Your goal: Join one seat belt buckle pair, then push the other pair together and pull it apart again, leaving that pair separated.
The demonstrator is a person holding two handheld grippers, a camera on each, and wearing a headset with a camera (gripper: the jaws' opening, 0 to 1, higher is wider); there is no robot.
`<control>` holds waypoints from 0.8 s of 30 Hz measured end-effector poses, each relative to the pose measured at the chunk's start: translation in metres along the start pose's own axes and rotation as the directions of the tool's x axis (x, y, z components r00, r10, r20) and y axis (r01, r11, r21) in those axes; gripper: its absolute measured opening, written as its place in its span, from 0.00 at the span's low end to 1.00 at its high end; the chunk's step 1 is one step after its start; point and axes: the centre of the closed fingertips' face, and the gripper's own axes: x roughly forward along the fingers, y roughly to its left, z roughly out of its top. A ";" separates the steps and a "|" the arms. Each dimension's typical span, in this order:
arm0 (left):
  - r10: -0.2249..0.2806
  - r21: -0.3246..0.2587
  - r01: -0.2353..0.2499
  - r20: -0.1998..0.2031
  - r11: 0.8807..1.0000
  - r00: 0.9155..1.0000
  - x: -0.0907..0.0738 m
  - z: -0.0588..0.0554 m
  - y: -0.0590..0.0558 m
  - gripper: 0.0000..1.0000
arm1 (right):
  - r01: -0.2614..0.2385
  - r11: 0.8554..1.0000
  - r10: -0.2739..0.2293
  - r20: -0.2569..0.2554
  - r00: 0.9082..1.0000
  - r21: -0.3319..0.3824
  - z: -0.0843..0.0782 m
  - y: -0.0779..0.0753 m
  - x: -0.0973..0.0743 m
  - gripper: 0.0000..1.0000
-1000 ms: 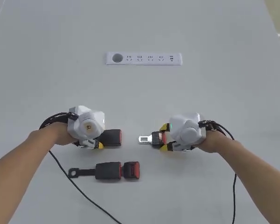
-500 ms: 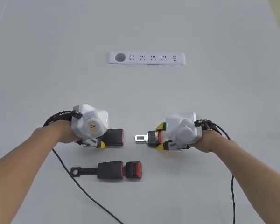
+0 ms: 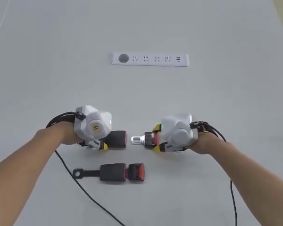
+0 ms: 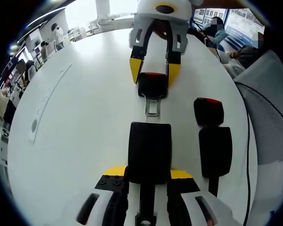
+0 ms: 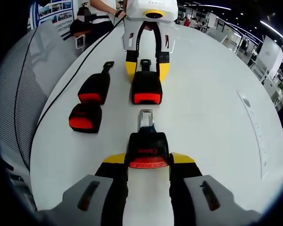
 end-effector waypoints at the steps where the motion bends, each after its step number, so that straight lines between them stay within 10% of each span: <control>1: 0.000 0.000 0.000 -0.001 1.000 1.000 0.000 0.000 0.000 0.31 | 0.000 1.000 0.000 -0.001 1.000 -0.002 0.001 0.000 0.001 0.32; 24: 0.000 -0.004 0.000 -0.004 1.000 1.000 0.002 0.000 0.000 0.31 | 0.001 1.000 -0.001 0.028 1.000 -0.007 0.024 0.001 0.014 0.32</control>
